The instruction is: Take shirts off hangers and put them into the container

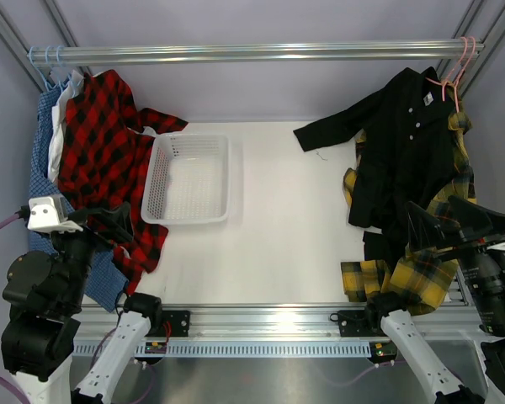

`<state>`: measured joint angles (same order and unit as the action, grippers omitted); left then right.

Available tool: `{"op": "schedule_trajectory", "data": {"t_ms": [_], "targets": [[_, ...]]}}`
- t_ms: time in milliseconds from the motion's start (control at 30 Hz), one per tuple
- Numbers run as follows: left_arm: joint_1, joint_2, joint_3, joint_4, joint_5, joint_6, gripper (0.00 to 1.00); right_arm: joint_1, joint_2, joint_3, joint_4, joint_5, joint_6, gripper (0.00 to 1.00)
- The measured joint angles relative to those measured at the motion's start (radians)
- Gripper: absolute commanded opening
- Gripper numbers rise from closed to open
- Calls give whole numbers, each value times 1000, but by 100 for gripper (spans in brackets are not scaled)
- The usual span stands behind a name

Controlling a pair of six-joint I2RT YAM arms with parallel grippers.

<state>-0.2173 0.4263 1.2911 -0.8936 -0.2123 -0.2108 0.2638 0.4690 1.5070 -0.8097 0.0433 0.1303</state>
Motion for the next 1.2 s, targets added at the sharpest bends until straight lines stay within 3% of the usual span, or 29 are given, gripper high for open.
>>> {"op": "schedule_trajectory", "data": {"t_ms": [200,367,667,867,1200], "targets": [[0,0,-17,-6,4,0,99,0,62,45,-3,18,26,99],[0,0,-42,-31,6,-8,99,3,246,178,-60,36,58,100],[-32,10,-127,-36,87,-83,99,-7,644,326,-145,306,71,99],[-62,16,-166,-50,142,-105,99,-185,816,346,-169,313,56,100],[-108,13,-173,-56,140,-99,99,-393,839,340,-135,201,25,99]]}}
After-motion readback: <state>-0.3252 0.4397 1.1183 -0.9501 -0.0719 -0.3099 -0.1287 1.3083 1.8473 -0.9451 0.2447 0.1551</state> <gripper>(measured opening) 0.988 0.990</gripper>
